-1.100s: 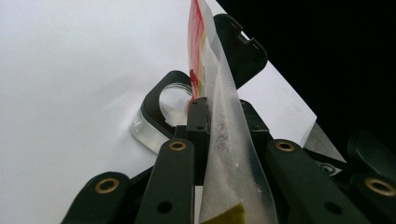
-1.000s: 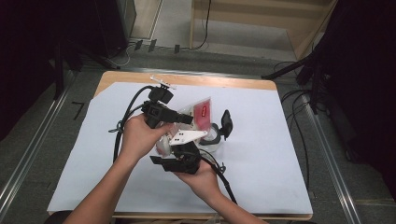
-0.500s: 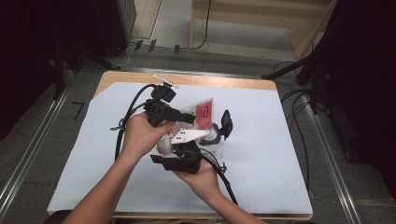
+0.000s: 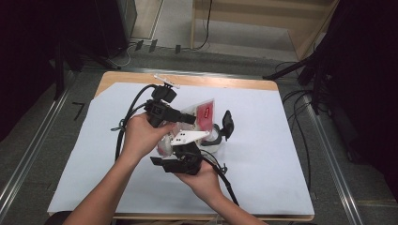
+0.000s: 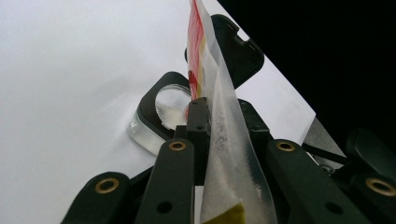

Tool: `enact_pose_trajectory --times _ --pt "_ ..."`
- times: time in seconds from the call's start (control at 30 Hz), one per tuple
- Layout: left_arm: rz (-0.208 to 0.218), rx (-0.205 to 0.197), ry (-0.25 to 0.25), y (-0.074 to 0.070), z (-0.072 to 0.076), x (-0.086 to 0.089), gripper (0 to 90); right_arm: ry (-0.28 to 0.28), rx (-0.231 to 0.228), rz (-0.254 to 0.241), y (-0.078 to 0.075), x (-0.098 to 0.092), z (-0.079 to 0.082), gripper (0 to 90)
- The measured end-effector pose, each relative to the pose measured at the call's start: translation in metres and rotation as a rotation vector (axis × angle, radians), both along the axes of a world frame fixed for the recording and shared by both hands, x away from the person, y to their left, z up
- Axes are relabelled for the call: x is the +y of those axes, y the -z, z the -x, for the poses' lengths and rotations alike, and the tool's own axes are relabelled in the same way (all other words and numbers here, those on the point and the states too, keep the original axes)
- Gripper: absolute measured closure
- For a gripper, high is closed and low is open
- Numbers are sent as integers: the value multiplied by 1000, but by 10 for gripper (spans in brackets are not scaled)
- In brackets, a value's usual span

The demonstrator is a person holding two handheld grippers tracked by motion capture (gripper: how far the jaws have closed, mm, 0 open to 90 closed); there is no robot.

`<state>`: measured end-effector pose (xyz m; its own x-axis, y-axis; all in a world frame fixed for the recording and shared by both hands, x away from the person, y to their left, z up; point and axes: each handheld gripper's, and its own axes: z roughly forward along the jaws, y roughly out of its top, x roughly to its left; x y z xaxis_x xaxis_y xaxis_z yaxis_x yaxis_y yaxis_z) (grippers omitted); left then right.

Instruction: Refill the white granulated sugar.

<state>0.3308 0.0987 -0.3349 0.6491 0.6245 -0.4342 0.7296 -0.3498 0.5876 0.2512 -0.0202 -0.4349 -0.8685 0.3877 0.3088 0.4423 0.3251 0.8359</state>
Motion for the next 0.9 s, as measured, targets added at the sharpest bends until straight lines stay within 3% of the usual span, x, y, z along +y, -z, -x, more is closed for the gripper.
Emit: enact_pose_trajectory --times 0.9 --pt "-11 -24 10 -3 4 -3 786 7 1 -4 -1 0 1 632"
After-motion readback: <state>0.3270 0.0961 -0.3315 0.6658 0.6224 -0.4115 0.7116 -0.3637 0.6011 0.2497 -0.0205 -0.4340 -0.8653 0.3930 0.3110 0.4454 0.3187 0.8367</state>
